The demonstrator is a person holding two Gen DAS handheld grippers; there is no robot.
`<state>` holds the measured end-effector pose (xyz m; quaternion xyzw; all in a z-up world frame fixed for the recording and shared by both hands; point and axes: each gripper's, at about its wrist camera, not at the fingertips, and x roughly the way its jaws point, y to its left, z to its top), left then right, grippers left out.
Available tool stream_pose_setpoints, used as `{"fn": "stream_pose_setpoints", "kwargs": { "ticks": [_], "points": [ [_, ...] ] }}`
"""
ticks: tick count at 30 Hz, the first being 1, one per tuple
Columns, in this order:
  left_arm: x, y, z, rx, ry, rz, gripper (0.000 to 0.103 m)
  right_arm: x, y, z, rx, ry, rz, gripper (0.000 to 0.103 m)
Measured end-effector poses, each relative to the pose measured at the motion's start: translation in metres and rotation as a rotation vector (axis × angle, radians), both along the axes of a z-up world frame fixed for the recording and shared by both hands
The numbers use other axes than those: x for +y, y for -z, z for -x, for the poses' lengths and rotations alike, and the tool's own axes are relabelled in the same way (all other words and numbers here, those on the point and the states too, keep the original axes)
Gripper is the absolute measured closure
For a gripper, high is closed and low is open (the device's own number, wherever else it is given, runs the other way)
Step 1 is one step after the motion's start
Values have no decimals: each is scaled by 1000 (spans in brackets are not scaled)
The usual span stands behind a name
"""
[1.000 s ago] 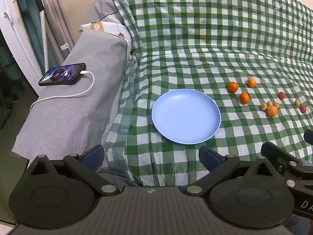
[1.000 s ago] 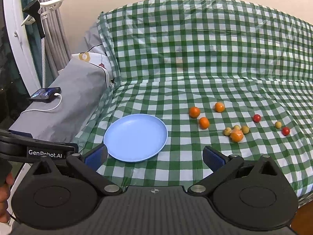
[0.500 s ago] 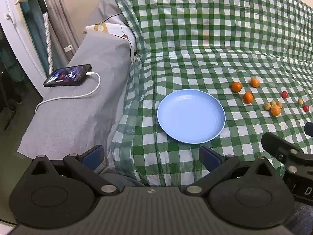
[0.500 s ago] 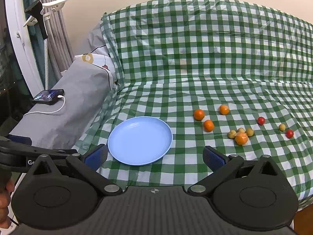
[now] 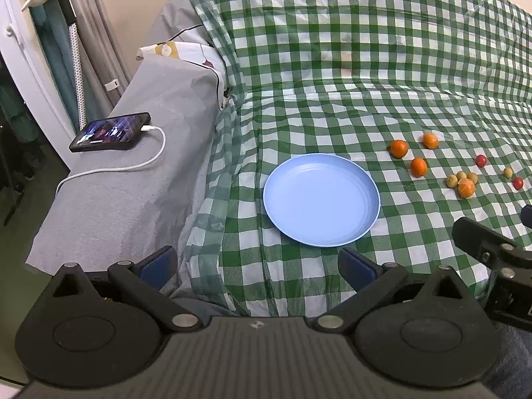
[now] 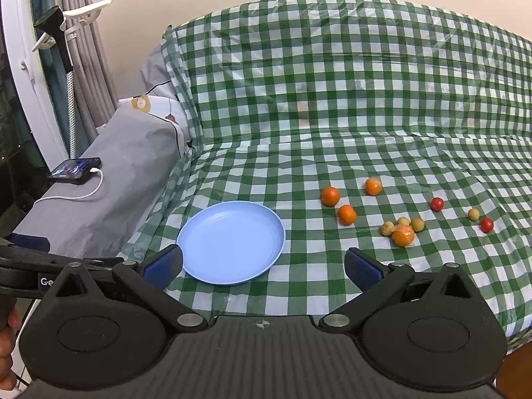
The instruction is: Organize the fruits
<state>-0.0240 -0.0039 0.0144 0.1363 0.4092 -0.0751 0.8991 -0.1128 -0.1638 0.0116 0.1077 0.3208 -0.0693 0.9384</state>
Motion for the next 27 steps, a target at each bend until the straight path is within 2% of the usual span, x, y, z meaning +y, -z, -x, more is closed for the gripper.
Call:
{"fn": "stream_pose_setpoints", "kwargs": {
  "ticks": [17,27],
  "points": [
    [-13,5,-4,16,24,-16,0,-9,8,-3,12,32,-41,0],
    [-38,16,-17,51,63,-34,0,-35,24,-5,23,101,-74,0]
  ]
}}
